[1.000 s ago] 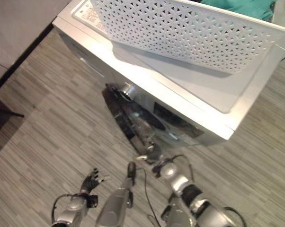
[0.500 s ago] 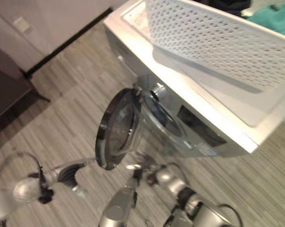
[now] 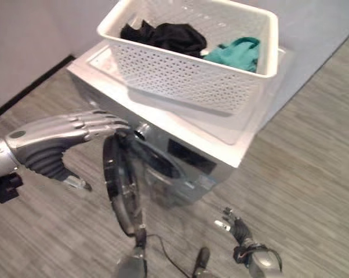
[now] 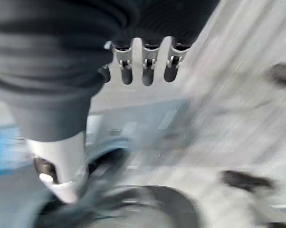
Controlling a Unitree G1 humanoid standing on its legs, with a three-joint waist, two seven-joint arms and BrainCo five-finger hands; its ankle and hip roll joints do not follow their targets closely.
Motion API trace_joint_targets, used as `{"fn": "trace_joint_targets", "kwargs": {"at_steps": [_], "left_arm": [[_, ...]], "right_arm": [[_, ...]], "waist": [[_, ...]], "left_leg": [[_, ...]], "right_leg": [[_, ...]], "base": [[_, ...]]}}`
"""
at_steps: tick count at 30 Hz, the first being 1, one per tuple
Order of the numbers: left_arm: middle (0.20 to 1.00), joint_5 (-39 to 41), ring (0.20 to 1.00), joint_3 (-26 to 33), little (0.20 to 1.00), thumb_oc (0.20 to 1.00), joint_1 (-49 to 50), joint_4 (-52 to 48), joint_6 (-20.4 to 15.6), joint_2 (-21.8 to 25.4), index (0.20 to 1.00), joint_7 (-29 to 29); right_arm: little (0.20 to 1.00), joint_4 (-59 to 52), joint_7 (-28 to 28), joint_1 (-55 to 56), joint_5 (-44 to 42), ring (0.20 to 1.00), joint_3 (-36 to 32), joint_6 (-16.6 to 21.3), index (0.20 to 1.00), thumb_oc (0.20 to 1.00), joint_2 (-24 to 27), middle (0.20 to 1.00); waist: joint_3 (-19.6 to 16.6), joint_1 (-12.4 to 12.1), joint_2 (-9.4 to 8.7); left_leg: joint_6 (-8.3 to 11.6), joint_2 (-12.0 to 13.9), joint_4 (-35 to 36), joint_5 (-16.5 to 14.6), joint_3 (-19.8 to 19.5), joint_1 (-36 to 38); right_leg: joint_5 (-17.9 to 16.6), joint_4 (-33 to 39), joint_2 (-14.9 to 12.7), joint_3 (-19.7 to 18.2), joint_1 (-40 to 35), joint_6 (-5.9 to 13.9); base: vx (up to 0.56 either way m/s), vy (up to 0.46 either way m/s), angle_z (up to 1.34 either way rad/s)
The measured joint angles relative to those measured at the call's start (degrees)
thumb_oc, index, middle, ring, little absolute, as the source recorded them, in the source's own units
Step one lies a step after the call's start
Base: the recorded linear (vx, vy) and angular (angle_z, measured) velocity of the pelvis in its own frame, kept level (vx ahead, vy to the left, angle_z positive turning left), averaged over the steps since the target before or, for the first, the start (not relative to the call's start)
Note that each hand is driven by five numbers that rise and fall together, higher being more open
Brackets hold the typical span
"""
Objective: Grab the laundry basket,head to the washer,open it,put in the laundry and shut it.
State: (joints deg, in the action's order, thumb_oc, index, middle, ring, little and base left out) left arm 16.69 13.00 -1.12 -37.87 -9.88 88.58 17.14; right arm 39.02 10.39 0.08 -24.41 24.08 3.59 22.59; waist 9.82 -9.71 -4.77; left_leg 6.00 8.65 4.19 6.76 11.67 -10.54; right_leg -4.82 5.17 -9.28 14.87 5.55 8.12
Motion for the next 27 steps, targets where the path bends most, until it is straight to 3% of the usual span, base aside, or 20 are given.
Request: {"fn": "trace_joint_targets", "kwargs": {"at_steps": [3,4,6,8,9,11,15,16,18,20,23,24,25,26,27], "left_arm": [[1.000,6.6,1.000,-4.3,1.000,1.000,-5.3,-2.8,-0.5,0.1,1.000,-0.1],[1.000,8.6,1.000,-7.8,1.000,1.000,-8.8,-3.4,-1.7,0.2,1.000,-0.1],[1.000,12.1,1.000,-12.1,1.000,1.000,-11.0,-3.7,-2.6,0.3,1.000,-0.3],[1.000,12.7,1.000,-13.9,1.000,1.000,-11.9,-3.6,-2.7,0.8,1.000,-0.7],[1.000,13.1,1.000,-14.1,1.000,1.000,-11.7,-3.2,-2.8,0.6,1.000,-0.8],[1.000,14.4,1.000,-14.1,1.000,1.000,-11.5,-2.9,-3.2,-0.6,1.000,-1.3],[1.000,14.8,1.000,-18.5,1.000,1.000,-14.7,-0.8,-4.1,-3.8,1.000,-2.9],[1.000,14.8,1.000,-18.6,1.000,1.000,-14.7,-0.8,-4.2,-3.9,1.000,-2.9],[1.000,15.0,1.000,-21.4,1.000,1.000,-15.4,-1.0,-4.4,-9.5,1.000,-3.3],[1.000,16.4,1.000,-23.2,1.000,1.000,-14.7,0.1,-4.6,-13.8,1.000,-3.5],[1.000,17.1,1.000,-31.1,1.000,1.000,-13.6,12.2,-5.8,-40.2,1.000,-5.7],[1.000,16.7,1.000,-33.5,1.000,1.000,-13.8,16.5,-4.2,-42.2,1.000,-6.6],[1.000,14.8,1.000,-33.5,1.000,1.000,-11.5,18.5,-2.6,-42.1,1.000,-7.1],[1.000,13.9,1.000,-31.7,1.000,1.000,-7.5,23.6,-1.3,-46.7,1.000,-8.1],[1.000,14.3,1.000,-31.8,1.000,1.000,-5.8,25.9,-0.7,-47.6,1.000,-8.8]], "right_arm": [[1.000,9.3,-0.5,-11.3,3.1,1.000,10.1,0.0,1.000,1.000,-2.3,1.000],[1.000,11.9,-0.7,-15.2,3.3,1.000,11.6,0.0,1.000,1.000,-3.4,1.000],[1.000,11.3,-1.7,-20.9,2.6,1.000,8.4,1.4,1.000,1.000,-7.2,1.000],[1.000,13.2,-2.7,-21.4,0.3,1.000,6.4,1.3,1.000,1.000,-10.7,1.000],[1.000,14.6,-2.6,-20.2,-1.4,1.000,6.4,1.5,1.000,1.000,-12.1,1.000],[1.000,15.8,-2.7,-19.6,-2.8,1.000,6.7,1.4,1.000,1.000,-12.3,1.000],[1.000,17.0,-2.9,-23.4,-5.0,1.000,7.7,1.8,1.000,1.000,-12.4,1.000],[1.000,17.0,-2.9,-23.6,-5.0,1.000,7.7,1.8,1.000,1.000,-12.4,1.000],[1.000,16.8,-3.9,-25.3,-5.8,1.000,9.3,1.7,1.000,1.000,-13.3,1.000],[1.000,15.8,-3.9,-26.0,-6.5,1.000,10.9,1.8,1.000,1.000,-15.0,1.000],[1.000,15.0,-3.4,-28.8,-9.8,1.000,15.5,1.7,1.000,1.000,-19.8,1.000],[1.000,14.7,-2.9,-29.7,-10.4,1.000,15.1,1.7,1.000,1.000,-22.0,1.000],[1.000,14.6,-3.1,-31.3,-10.9,1.000,13.7,1.8,1.000,1.000,-24.1,1.000],[1.000,17.6,-4.2,-32.5,-10.7,1.000,10.7,2.3,1.000,1.000,-26.1,1.000],[1.000,20.3,-4.8,-33.7,-10.7,1.000,10.0,2.5,1.000,1.000,-26.3,1.000]], "waist": [[1.0,-4.4,3.46],[1.1,-5.3,5.66],[1.5,-9.6,9.67],[1.5,-10.4,9.72],[1.6,-9.7,9.50],[1.8,-10.2,9.85],[3.4,-11.2,13.08],[3.4,-11.3,13.15],[3.5,-12.9,13.41],[3.7,-12.9,13.03],[3.7,-12.5,13.17],[3.9,-12.2,12.50],[4.5,-11.6,11.50],[4.7,-11.3,10.54],[4.7,-11.4,10.46]], "left_leg": [[-0.20,-0.6,-0.5,0.2,-1.0,-2.0],[-0.34,-1.3,-0.4,0.6,-3.3,-3.8],[-1.36,-3.6,0.0,1.6,-5.2,-6.4],[-1.60,-5.2,0.0,1.4,-5.3,-7.3],[-1.71,-6.4,-0.1,1.4,-6.3,-8.5],[-1.98,-7.4,-1.6,1.3,-6.9,-11.2],[-2.14,-8.5,-4.0,1.1,-11.5,-15.3],[-2.16,-8.5,-4.0,1.1,-11.5,-15.5],[-2.20,-9.0,-4.6,1.2,-12.8,-17.0],[-2.30,-9.5,-4.9,1.0,-13.1,-17.6],[-2.37,-10.2,-6.3,0.4,-12.9,-17.5],[-2.43,-10.1,-6.3,0.3,-13.0,-17.6],[-2.54,-10.0,-6.4,0.1,-12.9,-17.8],[-3.20,-10.1,-7.3,-0.6,-12.7,-17.8],[-3.48,-10.5,-7.8,-1.1,-12.8,-17.6]], "right_leg": [[-0.3,0.0,-0.9,1.7,0.7,0.23],[-0.4,0.0,-1.3,4.0,0.9,0.38],[-0.8,-0.1,-3.3,6.3,2.1,1.14],[-1.0,-0.1,-4.9,6.8,2.7,1.44],[-1.0,-0.1,-6.1,9.2,3.0,1.46],[-1.1,-0.1,-6.9,10.5,4.3,1.55],[-0.7,-0.1,-6.8,15.8,4.1,2.00],[-0.7,-0.1,-6.8,15.8,4.0,2.03],[-0.4,-0.1,-6.9,17.0,4.3,2.51],[-0.2,-0.2,-6.9,17.2,4.3,2.61],[0.2,-0.1,-7.6,17.5,3.1,3.07],[0.5,-0.1,-7.6,17.6,3.2,2.99],[0.9,-0.1,-7.3,17.6,3.3,2.59],[1.0,-0.1,-7.6,17.4,3.0,2.35],[1.1,-0.1,-8.0,17.5,2.3,2.24]], "base": [[-0.05,0.103,0.27],[-0.03,0.110,0.87],[-0.01,0.138,0.76],[0.00,0.127,0.34],[-0.01,0.094,0.35],[0.00,0.047,0.44],[0.02,0.049,0.46],[0.01,0.042,0.48],[0.03,0.042,0.35],[0.06,0.038,0.16],[0.04,0.023,0.08],[0.07,0.058,0.08],[0.06,0.060,0.01],[0.04,0.040,0.06],[0.04,0.043,0.09]]}}
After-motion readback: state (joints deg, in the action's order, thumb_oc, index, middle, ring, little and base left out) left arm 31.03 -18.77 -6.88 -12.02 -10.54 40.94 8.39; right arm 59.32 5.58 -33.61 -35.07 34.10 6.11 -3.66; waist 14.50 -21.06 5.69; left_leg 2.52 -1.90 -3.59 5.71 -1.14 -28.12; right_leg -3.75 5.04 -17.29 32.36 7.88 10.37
